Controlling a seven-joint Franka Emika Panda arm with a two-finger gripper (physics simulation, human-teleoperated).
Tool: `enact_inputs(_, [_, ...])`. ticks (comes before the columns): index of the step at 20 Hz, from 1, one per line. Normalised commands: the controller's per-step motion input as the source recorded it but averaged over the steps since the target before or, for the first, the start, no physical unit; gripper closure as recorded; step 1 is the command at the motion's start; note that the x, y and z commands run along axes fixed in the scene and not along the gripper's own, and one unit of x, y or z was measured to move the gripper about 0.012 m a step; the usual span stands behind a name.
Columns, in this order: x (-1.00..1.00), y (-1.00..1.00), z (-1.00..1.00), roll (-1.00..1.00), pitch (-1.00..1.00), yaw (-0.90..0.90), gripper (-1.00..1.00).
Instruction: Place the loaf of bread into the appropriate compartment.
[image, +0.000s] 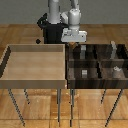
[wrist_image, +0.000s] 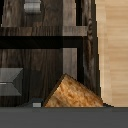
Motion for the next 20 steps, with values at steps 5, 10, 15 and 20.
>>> enact_inputs(5, [0.24,0.4,0.0,0.0,0.0,0.0,1.0])
enact_inputs(10, [1.0,0.0,0.0,0.0,0.0,0.0,1.0])
enact_inputs(15, [1.0,0.0,0.0,0.0,0.0,0.0,1.0])
enact_inputs(20, [1.0,0.0,0.0,0.0,0.0,0.0,1.0])
